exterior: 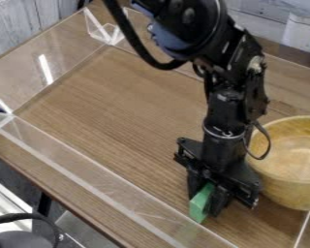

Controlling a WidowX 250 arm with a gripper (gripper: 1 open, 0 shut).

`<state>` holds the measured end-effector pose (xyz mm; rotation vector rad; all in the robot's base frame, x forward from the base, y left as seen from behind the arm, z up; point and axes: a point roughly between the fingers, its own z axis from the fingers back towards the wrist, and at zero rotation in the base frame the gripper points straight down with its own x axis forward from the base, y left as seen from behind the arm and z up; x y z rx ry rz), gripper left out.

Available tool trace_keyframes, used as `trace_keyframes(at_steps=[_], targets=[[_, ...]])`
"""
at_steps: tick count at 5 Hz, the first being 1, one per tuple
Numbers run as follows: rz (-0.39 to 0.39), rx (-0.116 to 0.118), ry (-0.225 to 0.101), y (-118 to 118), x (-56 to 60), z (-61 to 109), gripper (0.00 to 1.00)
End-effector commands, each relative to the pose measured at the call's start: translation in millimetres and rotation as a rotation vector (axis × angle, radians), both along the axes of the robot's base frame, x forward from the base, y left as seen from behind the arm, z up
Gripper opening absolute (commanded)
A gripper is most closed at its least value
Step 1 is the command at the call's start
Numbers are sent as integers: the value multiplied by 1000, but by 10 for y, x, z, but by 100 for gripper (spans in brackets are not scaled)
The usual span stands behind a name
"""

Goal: Put the green block in the brown bowl

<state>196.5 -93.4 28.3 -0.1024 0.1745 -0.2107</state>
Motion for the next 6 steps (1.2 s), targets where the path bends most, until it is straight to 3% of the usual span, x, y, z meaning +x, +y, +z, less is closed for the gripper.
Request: trace_keyframes(at_steps=[1, 2, 3, 5, 6], targets=[[-37, -30, -98, -68, 120, 301, 0], [-39, -28, -178, -65, 249, 651, 0], [-48, -31, -233, -104, 490, 892, 0], [-79, -30, -149, -156, 215, 503, 0], [-55, -21, -196, -67, 493, 686, 0]])
